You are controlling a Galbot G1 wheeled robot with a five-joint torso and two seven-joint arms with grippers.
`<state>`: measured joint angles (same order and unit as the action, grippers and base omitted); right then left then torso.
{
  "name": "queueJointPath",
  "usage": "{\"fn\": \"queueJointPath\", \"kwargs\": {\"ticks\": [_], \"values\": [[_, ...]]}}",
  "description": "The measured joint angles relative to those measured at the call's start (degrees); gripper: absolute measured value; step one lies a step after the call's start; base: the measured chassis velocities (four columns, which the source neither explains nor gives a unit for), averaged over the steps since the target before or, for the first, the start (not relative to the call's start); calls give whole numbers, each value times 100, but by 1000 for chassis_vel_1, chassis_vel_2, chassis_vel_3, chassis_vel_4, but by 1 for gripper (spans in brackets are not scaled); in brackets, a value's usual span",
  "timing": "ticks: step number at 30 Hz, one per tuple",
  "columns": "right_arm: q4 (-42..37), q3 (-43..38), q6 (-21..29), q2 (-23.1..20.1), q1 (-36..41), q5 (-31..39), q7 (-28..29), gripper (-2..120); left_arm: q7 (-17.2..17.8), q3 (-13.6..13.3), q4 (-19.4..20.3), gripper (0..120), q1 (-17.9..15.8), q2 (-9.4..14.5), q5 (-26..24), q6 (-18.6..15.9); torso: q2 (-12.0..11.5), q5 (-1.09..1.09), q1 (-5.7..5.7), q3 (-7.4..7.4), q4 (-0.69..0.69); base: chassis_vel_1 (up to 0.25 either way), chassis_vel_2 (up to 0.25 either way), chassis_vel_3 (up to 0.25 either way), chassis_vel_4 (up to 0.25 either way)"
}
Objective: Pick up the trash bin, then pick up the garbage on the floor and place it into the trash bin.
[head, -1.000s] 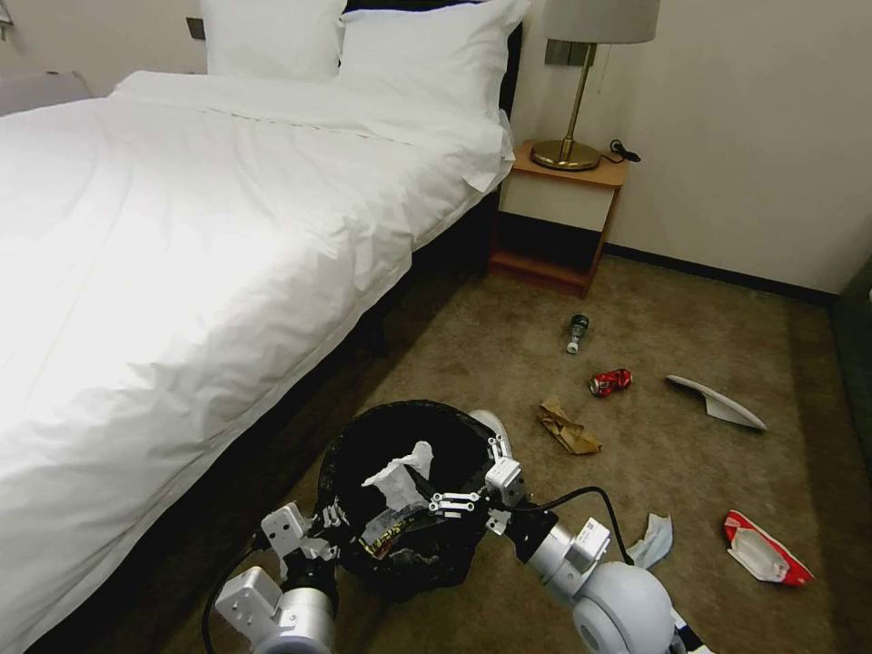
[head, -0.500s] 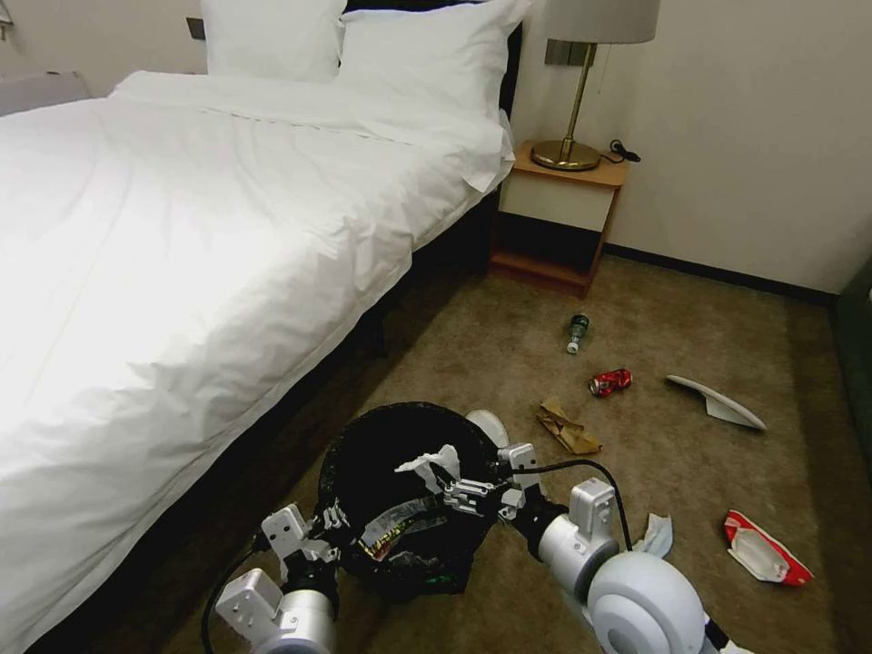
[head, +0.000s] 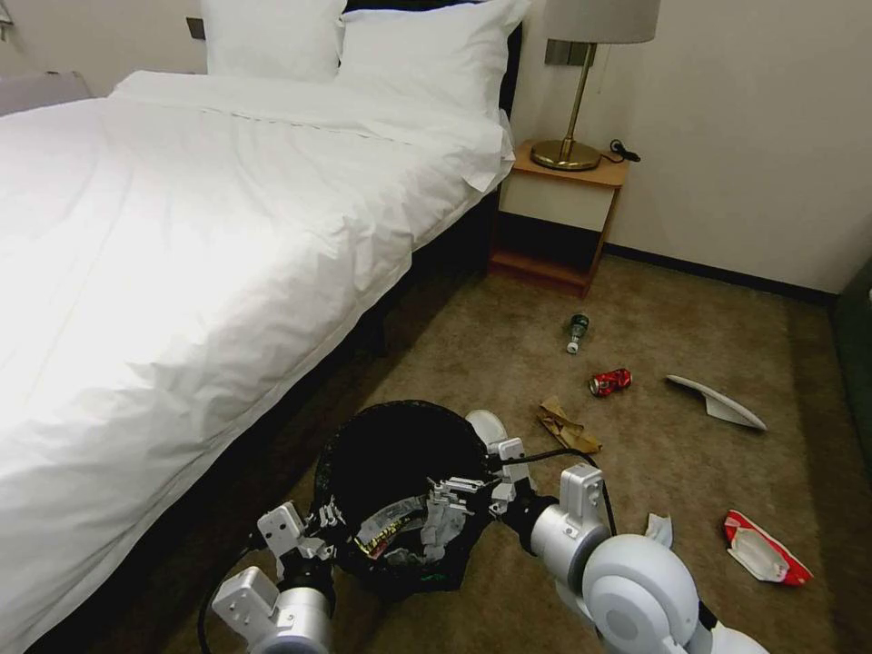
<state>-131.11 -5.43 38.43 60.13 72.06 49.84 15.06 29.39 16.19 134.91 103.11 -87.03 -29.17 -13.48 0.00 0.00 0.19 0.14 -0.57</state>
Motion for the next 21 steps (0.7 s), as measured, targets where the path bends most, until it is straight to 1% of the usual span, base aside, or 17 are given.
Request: {"fn": "queueJointPath", "kwargs": {"ticks": [1, 5, 7, 8, 9, 10, 11, 13, 14, 16, 17, 19, 20, 21], "values": [[-23, -5, 79, 0, -64, 38, 18, 100, -1, 5, 0, 5, 4, 2, -2, 0, 0, 0, 0, 0, 0, 0, 0, 0, 0], [-33, -11, 131, -5, -162, 6, 2, 100, -7, 19, 12, 5, 21, 9, -7, 2, 0, 0, 0, 0, 0, 0, 0, 0, 0], [-38, -64, -95, 47, -182, -285, -132, 100, -9, 63, 18, 5, 34, 17, 4, 13, 0, -1, 0, 0, 0, 0, 0, 0, 0], [-38, -64, -95, 47, -182, -285, -132, 100, -9, 63, 18, 5, 34, 17, 4, 13, 0, -1, 0, 0, 0, 0, 0, 0, 0], [-38, -119, -354, 117, -171, -640, -243, 100, 0, 95, 16, 5, 35, 18, 33, 25, 0, 0, 0, 0, 0, 0, 0, 0, 0], [-12, -229, -831, 248, -130, -1162, -437, 100, 33, 147, 12, 5, 38, 21, 69, 37, 0, 0, 0, 0, 1, 0, 0, 0, 0], [-12, -229, -831, 248, -130, -1162, -437, 100, 33, 147, 12, 5, 38, 21, 69, 37, 0, 0, 0, 0, 1, 0, 0, 0, 0], [70, -506, -1759, 620, -50, -2078, -782, 100, 56, 206, 0, 5, 42, 29, 122, 71, 0, -1, 0, 0, 0, 0, 0, 0, 0], [70, -506, -1759, 620, -50, -2078, -782, 100, 56, 206, 0, 5, 42, 29, 122, 71, 0, -1, 0, 0, 0, 0, 0, 0, 0], [173, -948, -2660, 1042, 66, -3137, -999, 100, 72, 306, -18, 5, 48, 42, 229, 148, 0, 1, 0, 0, 0, 0, 0, 0, 0], [173, -948, -2660, 1042, 66, -3137, -999, 100, 72, 306, -18, 5, 48, 42, 229, 148, 0, 1, 0, 0, 0, 0, 0, 0, 0], [274, -1439, -3309, 1307, 229, -4055, -1124, 100, 83, 388, 0, 5, 56, 54, 248, 200, 0, -1, 0, 0, 1, 0, 0, 0, 0], [274, -1439, -3309, 1307, 229, -4055, -1124, 100, 83, 388, 0, 5, 56, 54, 248, 200, 0, -1, 0, 0, 1, 0, 0, 0, 0], [328, -1680, -3625, 1395, 342, -4355, -1152, 100, 82, 442, 25, 5, 49, 54, 252, 238, 0, -1, 0, 0, 0, 0, 0, 0, 0]]}}
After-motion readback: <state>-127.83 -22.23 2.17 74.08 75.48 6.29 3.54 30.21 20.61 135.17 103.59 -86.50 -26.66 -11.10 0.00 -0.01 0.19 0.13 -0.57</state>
